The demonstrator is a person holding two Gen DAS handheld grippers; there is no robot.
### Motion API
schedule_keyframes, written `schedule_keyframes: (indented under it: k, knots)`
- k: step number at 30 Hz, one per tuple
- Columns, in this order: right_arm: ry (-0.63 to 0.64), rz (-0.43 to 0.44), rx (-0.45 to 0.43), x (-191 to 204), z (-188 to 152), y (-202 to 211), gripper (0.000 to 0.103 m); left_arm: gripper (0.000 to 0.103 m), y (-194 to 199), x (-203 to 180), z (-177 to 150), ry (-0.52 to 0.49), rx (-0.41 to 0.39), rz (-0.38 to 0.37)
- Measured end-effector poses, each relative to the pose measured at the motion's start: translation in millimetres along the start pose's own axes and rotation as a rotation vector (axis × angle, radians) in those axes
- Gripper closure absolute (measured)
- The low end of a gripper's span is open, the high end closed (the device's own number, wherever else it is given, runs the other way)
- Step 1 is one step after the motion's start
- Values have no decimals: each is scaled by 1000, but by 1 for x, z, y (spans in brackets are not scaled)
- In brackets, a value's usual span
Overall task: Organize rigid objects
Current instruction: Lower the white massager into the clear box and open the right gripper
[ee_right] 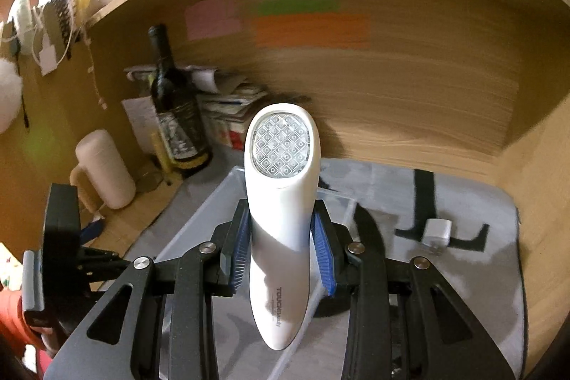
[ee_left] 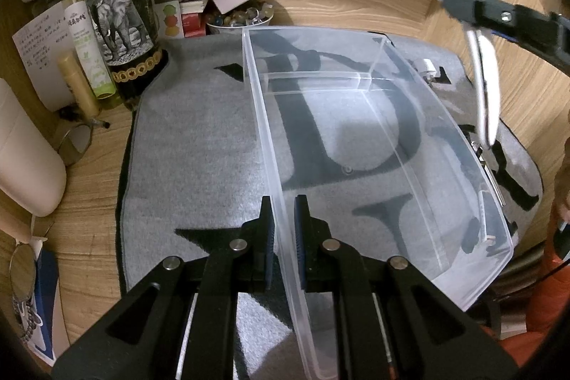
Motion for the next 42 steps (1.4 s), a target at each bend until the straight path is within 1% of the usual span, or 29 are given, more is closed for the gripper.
schedule_keyframes:
  k: [4,7,12,18,24,30,34,37,39,41,42]
  knots:
    - [25,29,39,12,-2,-16,72,92,0,0,0,-3,-1,-4]
    - [38,63,89,19,-7,-32,72,92,0,1,-1,-2,-2,-9]
    - [80,86,175,30,-17,-56,72,92,0,1,0,0,-5,-16]
    - [115,99,267,34,-27,-80,72,92,0,0,-1,-5,-7,-16]
    - [157,127,346,41,-33,-94,72,92,0,1,0,-5,-8,-20]
    - [198,140,405,48,-39,-102,72,92,0,1,0,-6,-8,-20]
    - [211,138,422,48,-42,-103,71,92,0,1,0,-5,-8,-21]
    - [216,124,403,48,-40,-100,70,92,-1,1,0,-4,-6,-23]
    - [221,115,388,47,-38,-97,66,92,0,0,0,-5,-6,-21]
    - [220,106,367,47,-35,-93,59,92,0,0,0,-6,-6,-21]
    - [221,99,356,46,-33,-91,58,92,0,0,0,-5,-6,-21]
Point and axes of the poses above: each gripper's, at about its wrist camera, not at the fingertips, and y roughly against the way its jaws point, x to its left, z to its top, the point moved 5 cm from there along -y, roughly the way its jaws point, and after that the axes turned 13 degrees about y, right-handed, at the moved point
